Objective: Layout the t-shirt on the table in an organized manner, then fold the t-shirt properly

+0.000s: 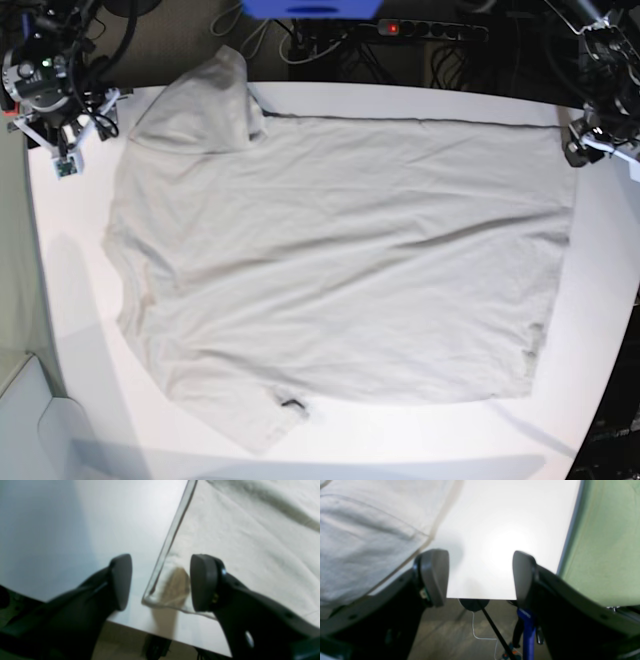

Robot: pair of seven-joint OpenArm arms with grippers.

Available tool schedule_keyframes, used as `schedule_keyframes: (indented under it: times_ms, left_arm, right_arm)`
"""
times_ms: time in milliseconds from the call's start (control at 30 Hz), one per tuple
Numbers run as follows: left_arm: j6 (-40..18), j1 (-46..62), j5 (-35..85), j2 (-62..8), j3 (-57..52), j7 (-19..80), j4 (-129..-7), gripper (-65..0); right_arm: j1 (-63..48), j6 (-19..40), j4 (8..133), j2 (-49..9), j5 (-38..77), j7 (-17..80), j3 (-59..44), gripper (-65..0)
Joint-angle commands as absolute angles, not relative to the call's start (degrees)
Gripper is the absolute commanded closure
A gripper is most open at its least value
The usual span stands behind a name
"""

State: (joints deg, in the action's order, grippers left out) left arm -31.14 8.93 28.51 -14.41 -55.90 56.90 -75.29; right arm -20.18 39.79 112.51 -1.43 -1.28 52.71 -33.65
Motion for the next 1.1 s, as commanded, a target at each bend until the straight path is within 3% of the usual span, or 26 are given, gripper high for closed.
schedule_keyframes:
  times_ms: [0, 533, 600, 733, 833, 933, 1067]
  left_arm:
    - [-30.90, 10.07, 27.82, -14.37, -56.04, 58.59, -76.53, -36.2]
    - [-30.90, 11.65, 27.65, -12.70, -52.35, 58.24, -80.48, -35.2]
    - [-30.90, 11.74, 27.65, -12.70, -52.09, 58.24, -80.48, -30.9]
    - [-30.90, 11.74, 27.65, -12.70, -52.18, 58.33, -80.48, -13.2]
    - [-30.90, 11.74, 27.74, -12.70, -52.26, 58.24, -80.48, -4.4]
    - [-30.90, 11.74, 27.74, -12.70, -52.26, 58.24, -80.48, 0.0]
    - [-30.90, 11.47, 27.74, -13.05, -52.35, 58.24, -80.84, -0.4]
  right_arm:
    - [-20.18, 40.00, 113.63, -2.07, -1.01, 51.91, -33.89, -40.2]
    - [-20.18, 40.00, 113.63, -1.98, -0.92, 51.91, -35.12, -40.2]
    - [-20.18, 40.00, 113.63, -1.98, -0.92, 51.91, -35.12, -40.2]
    - [-20.18, 40.00, 113.63, -2.07, -0.92, 51.91, -35.12, -40.2]
    - [-20.26, 40.00, 113.63, -2.07, -0.92, 52.00, -35.12, -39.4]
    - [-20.26, 40.00, 113.71, -2.07, -0.92, 52.35, -35.12, -37.0]
    - [-20.26, 40.00, 113.71, -0.40, -1.01, 52.44, -35.12, -35.3]
